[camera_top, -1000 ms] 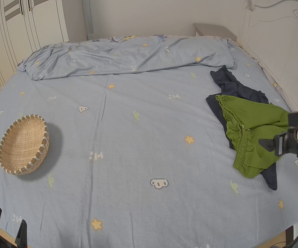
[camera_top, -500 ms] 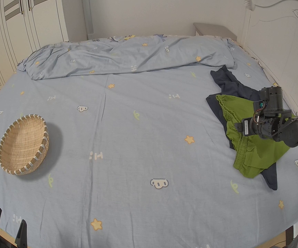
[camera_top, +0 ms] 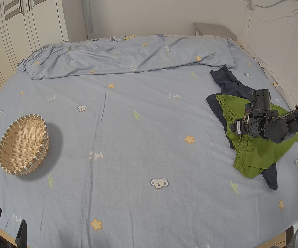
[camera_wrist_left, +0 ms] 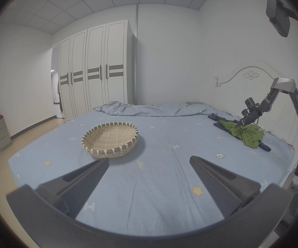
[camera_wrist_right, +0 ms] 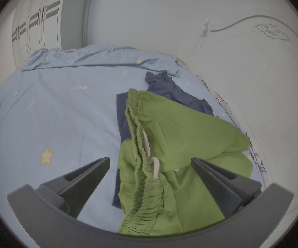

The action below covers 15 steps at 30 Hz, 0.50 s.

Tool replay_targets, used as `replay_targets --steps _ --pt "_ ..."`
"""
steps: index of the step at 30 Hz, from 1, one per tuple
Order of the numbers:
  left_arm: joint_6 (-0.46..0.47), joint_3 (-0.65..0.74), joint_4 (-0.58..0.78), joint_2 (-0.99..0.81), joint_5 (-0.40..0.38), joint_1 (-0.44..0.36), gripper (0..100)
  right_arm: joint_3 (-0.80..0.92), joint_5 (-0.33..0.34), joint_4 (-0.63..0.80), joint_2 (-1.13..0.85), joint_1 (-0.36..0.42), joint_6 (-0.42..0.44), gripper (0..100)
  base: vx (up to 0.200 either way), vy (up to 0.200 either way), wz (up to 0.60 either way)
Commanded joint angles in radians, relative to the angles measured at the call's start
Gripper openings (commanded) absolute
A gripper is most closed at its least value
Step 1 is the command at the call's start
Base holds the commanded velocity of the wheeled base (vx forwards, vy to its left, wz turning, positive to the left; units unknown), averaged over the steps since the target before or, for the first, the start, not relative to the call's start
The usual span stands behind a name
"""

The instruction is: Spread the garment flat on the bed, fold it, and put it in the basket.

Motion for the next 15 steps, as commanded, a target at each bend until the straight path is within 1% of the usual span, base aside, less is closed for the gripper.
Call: replay_targets --steps 1,5,15 --pt "0.0 0.002 0.0 -0.016 0.0 0.0 100 0.021 -0.001 -0.001 0.003 -0.014 -0.003 100 0.0 0.0 0.0" --pt "0.0 0.002 0.0 -0.016 0.0 0.0 100 -0.005 -0.002 0.0 0.009 -0.032 -0.011 100 0.0 0.0 0.0" --pt "0.0 0.002 0.0 -0.016 0.0 0.0 100 0.003 -0.002 -0.005 0.02 -0.034 -0.006 100 0.0 0.0 0.0"
